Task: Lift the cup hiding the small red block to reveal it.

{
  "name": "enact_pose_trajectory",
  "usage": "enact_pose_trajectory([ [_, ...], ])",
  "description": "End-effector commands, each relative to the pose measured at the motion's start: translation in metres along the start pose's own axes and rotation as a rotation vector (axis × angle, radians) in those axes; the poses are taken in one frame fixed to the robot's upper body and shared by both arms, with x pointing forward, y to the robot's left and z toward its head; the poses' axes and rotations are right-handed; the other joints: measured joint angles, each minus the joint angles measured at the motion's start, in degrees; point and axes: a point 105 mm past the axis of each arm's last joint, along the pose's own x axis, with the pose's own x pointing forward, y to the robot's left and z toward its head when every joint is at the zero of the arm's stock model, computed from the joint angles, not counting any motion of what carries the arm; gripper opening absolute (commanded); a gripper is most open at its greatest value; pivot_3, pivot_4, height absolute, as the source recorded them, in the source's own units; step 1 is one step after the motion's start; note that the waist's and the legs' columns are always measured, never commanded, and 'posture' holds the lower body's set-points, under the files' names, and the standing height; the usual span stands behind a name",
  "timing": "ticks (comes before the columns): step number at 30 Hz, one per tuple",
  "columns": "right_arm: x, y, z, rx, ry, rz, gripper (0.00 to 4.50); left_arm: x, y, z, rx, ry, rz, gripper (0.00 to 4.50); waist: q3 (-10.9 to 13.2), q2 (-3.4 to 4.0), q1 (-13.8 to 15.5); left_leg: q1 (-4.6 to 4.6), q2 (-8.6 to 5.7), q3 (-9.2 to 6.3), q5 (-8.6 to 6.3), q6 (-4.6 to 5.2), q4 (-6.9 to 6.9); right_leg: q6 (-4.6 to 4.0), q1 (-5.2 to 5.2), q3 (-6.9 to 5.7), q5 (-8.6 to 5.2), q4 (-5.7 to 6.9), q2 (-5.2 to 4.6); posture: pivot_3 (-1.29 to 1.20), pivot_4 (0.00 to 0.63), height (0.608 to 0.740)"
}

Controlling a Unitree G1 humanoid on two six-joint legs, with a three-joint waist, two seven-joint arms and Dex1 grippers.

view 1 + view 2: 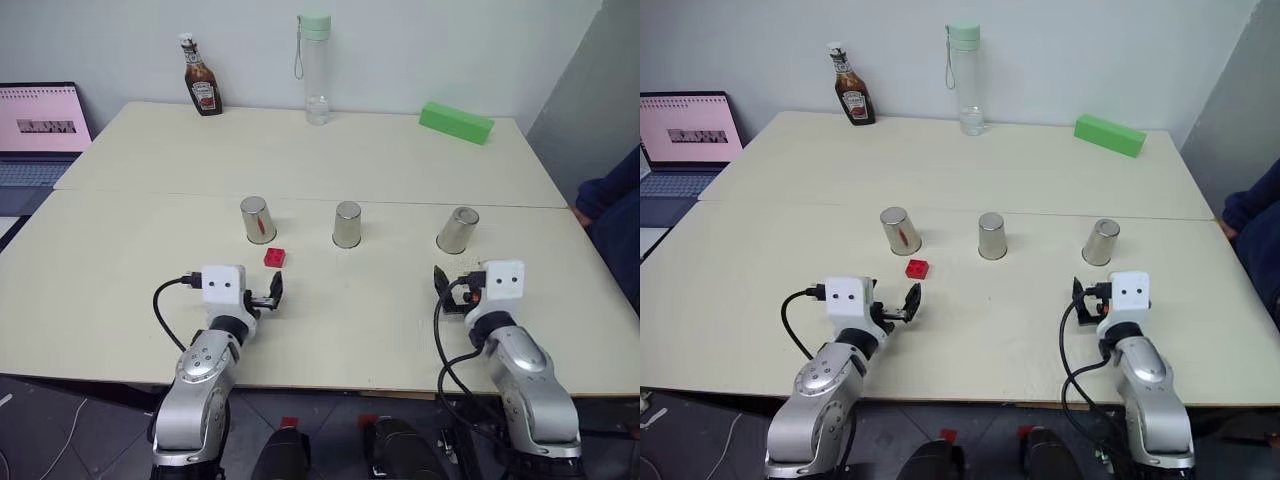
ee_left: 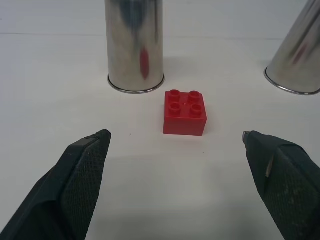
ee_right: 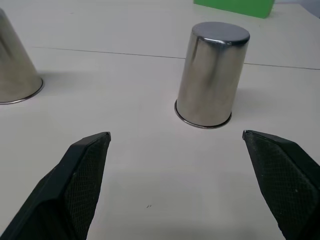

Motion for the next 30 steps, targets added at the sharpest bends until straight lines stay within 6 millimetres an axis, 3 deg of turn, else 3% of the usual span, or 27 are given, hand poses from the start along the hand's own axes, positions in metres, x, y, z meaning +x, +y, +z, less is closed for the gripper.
enact_pose_trajectory([
  [1, -0.005, 0.000, 0.011, 0.009, -0.041, 0.008, 4.50, -0.004, -0.001, 0.010, 0.002, -0.029, -0.007, 4.49, 0.0, 0.00, 0.0, 0.00, 0.00, 0.00, 0.00, 0.00, 0.00, 0.00, 0.00, 0.00, 0.00, 0.00, 0.00, 0.00, 0.150, 0.740],
  [18, -0.024, -0.007, 0.003, -0.004, -0.027, -0.021, 4.50, -0.014, 0.002, 0.001, 0.004, -0.013, 0.039, 4.49, 0.0, 0.00, 0.0, 0.01, 0.01, 0.00, 0.00, 0.00, 0.00, -0.02, 0.00, 0.00, -0.01, -0.02, 0.00, 0.00, 0.150, 0.740],
  [30, -0.021, -0.007, 0.005, -0.003, -0.042, -0.020, 4.50, -0.013, 0.000, 0.003, -0.004, -0.027, 0.049, 4.49, 0.0, 0.00, 0.0, 0.01, 0.01, 0.01, 0.00, 0.00, 0.00, -0.24, 0.01, 0.00, -0.14, -0.06, 0.00, 0.00, 0.150, 0.740],
])
